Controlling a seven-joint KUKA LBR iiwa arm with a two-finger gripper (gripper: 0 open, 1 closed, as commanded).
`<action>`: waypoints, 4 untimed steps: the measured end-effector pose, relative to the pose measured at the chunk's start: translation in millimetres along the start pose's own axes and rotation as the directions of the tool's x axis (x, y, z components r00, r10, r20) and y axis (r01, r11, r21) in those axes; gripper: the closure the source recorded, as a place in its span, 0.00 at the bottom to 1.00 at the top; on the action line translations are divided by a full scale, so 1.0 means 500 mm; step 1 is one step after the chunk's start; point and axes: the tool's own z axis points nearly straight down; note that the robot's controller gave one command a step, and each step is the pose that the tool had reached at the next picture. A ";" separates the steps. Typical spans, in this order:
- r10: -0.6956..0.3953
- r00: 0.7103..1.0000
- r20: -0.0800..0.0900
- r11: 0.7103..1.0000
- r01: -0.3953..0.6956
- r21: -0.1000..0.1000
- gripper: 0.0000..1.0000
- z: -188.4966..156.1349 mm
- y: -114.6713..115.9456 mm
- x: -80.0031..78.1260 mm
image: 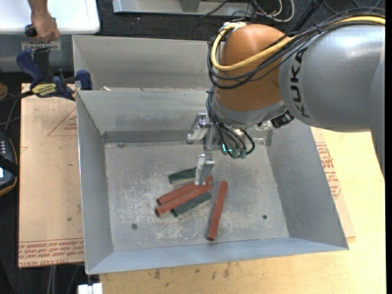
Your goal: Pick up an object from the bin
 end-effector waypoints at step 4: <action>-0.352 0.936 0.006 0.936 0.352 0.002 0.00 0.172 0.044 0.005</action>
Offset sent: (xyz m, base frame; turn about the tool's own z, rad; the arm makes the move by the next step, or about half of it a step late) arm -0.0002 0.0095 -0.1369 -0.2916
